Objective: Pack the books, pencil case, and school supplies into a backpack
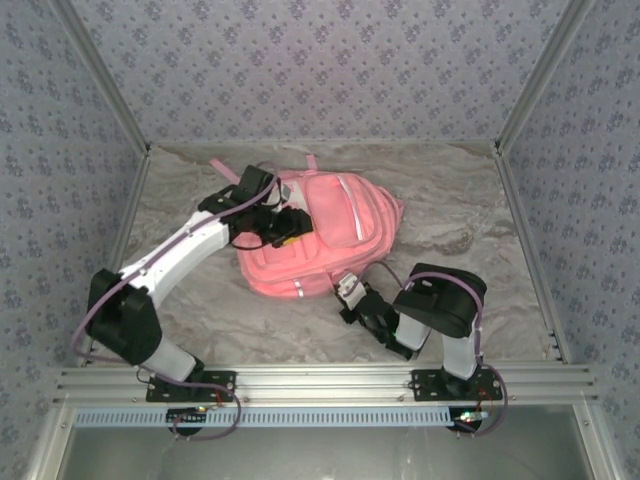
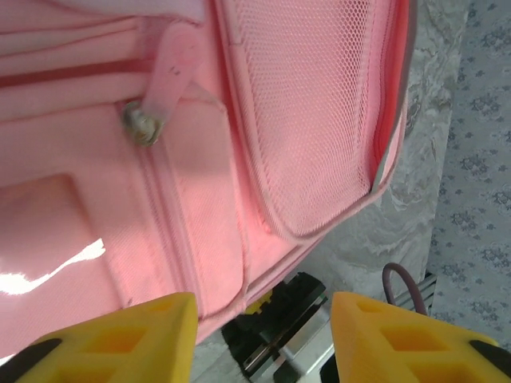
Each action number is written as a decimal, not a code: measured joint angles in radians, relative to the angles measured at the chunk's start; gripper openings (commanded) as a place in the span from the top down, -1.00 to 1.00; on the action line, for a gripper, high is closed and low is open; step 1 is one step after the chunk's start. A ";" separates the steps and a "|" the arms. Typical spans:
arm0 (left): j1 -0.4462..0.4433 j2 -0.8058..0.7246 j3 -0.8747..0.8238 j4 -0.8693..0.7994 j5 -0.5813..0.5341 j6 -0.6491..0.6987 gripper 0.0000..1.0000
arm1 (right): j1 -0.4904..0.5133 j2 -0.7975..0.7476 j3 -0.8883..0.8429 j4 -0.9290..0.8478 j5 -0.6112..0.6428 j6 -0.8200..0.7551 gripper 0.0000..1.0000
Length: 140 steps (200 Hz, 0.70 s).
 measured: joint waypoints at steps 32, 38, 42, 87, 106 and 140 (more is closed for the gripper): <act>0.000 -0.209 -0.145 -0.011 -0.055 -0.072 -0.10 | 0.016 -0.025 -0.012 -0.002 0.007 -0.012 1.00; 0.000 -0.255 -0.176 -0.017 -0.065 -0.090 -0.10 | 0.020 -0.032 -0.012 -0.006 0.012 -0.012 1.00; 0.000 -0.294 -0.204 -0.018 -0.073 -0.106 -0.13 | 0.024 -0.037 -0.012 -0.010 0.018 -0.011 1.00; 0.001 -0.653 -0.523 -0.030 -0.159 -0.299 -0.17 | 0.077 -0.101 0.042 -0.169 0.066 -0.011 1.00; 0.001 -0.718 -0.642 -0.013 -0.175 -0.357 -0.19 | 0.097 -0.129 0.079 -0.250 0.070 -0.010 1.00; 0.001 -0.703 -0.742 0.066 -0.202 -0.407 -0.22 | 0.121 -0.163 0.127 -0.367 0.067 0.016 1.00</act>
